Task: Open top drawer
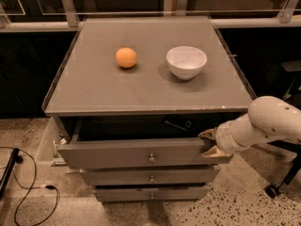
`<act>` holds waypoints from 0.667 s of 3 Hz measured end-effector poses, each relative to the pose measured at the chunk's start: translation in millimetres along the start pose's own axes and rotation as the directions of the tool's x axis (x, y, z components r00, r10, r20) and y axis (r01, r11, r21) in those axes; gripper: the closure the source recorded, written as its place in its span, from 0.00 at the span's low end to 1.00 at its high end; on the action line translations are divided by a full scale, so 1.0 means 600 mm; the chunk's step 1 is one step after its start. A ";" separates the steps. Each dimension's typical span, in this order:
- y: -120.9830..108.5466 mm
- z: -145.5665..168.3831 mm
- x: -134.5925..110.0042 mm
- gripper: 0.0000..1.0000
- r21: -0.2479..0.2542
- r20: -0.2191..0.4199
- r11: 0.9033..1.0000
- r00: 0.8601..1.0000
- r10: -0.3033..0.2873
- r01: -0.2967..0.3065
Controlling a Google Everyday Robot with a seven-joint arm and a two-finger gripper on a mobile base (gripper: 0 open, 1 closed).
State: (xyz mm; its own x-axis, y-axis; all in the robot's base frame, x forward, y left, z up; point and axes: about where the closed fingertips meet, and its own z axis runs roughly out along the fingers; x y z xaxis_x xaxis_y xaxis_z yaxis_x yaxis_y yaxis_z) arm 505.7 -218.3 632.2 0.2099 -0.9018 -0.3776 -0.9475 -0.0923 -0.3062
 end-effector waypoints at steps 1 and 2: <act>0.014 0.003 0.000 0.30 -0.023 0.032 1.000 0.999 0.010 -0.009; 0.030 0.004 -0.009 0.49 -0.047 0.056 0.999 0.998 0.015 -0.012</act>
Offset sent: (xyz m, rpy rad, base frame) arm -0.1593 -0.0892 -0.0503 0.2538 0.1305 0.0169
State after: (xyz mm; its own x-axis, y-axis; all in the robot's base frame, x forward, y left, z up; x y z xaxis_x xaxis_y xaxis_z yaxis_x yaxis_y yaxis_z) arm 488.0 -213.8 626.7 0.2087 -0.8783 -0.4302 -0.9603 -0.1008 -0.2601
